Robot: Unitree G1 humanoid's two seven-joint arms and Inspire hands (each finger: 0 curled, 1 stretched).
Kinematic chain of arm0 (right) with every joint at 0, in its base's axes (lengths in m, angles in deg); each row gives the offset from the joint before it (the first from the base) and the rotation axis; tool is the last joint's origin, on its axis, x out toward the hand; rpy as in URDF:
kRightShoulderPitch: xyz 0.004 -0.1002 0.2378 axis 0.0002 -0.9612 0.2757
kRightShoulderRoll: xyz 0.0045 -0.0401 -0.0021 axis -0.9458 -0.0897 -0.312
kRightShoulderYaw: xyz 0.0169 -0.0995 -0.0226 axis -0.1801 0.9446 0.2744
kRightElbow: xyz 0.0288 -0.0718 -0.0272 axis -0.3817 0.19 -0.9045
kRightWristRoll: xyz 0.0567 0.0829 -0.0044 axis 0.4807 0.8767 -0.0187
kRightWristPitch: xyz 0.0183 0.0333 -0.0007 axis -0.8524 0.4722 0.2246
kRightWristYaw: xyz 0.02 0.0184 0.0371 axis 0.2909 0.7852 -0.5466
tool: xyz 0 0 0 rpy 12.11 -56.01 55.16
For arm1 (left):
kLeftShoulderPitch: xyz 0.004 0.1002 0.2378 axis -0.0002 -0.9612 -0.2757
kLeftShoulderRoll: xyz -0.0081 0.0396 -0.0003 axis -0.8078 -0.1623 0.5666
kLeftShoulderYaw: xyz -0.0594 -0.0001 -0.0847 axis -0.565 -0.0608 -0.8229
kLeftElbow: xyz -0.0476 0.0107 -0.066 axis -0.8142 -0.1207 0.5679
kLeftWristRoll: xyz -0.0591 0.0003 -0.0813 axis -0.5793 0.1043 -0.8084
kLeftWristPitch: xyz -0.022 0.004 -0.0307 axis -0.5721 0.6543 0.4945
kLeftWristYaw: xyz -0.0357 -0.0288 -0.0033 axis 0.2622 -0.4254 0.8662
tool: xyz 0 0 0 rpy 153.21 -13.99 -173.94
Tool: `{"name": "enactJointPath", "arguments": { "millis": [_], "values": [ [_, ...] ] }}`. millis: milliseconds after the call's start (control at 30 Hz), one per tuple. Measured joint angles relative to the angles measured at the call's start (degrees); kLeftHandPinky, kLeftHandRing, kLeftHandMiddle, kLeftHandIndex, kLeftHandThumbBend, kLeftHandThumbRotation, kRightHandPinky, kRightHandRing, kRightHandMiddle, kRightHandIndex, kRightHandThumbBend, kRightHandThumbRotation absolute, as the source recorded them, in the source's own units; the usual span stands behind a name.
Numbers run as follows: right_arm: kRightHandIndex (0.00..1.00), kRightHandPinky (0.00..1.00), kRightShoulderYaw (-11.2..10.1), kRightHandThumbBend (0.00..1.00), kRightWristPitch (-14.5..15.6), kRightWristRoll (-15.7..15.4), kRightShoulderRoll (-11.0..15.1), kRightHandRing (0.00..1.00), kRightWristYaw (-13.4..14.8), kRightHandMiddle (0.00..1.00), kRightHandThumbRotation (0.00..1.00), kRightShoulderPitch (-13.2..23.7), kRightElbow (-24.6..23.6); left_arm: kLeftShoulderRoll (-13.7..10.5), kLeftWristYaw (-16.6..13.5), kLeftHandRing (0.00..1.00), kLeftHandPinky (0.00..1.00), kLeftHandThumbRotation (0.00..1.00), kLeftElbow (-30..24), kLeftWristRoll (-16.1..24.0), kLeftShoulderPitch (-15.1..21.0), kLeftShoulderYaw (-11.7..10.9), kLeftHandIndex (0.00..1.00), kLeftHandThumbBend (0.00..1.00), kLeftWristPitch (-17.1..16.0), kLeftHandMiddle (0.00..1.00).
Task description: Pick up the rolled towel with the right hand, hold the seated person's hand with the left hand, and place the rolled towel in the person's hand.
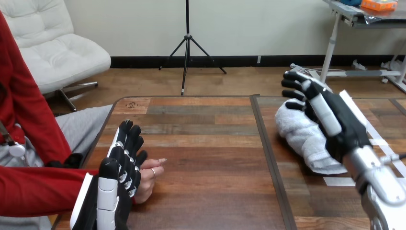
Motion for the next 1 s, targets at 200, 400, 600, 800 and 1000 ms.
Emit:
{"name": "enactJointPath", "arguments": {
  "millis": [200, 400, 600, 800, 1000],
  "values": [
    [0.82, 0.76, 0.1, 1.0, -2.3, -4.2, 1.1, 0.84, 2.4, 0.86, 0.86, 4.3, 6.8, 0.0, 0.0, 1.0, 0.85, 0.98, 0.3, 0.1, 0.3, 0.0, 1.0, 0.82, -0.2, 1.0],
    [0.84, 0.77, 0.5, 1.0, -4.6, -8.0, 2.7, 0.86, 4.8, 0.87, 0.84, 8.1, 13.5, 0.0, 0.0, 1.0, 0.84, 0.99, 0.8, 0.2, 0.5, 0.0, 1.0, 0.81, -0.5, 1.0],
    [0.85, 0.8, 0.8, 1.0, -5.9, -11.2, 4.2, 0.87, 7.1, 0.87, 0.82, 11.8, 20.1, 0.1, -0.1, 1.0, 0.83, 1.0, 1.3, 0.4, 0.7, 0.0, 1.0, 0.81, -0.5, 1.0],
    [0.89, 0.8, 1.3, 1.0, -6.3, -14.3, 5.7, 0.86, 9.2, 0.87, 0.79, 15.3, 26.3, 0.1, -0.2, 1.0, 0.83, 1.0, 1.5, 0.6, 0.8, 0.0, 1.0, 0.82, -0.5, 1.0],
    [0.93, 0.78, 1.7, 1.0, -6.3, -16.4, 6.9, 0.86, 10.5, 0.89, 0.74, 18.6, 32.1, 0.1, -0.2, 1.0, 0.82, 1.0, 1.5, 0.8, 0.9, 0.0, 1.0, 0.81, -0.5, 1.0]
  ]
}}
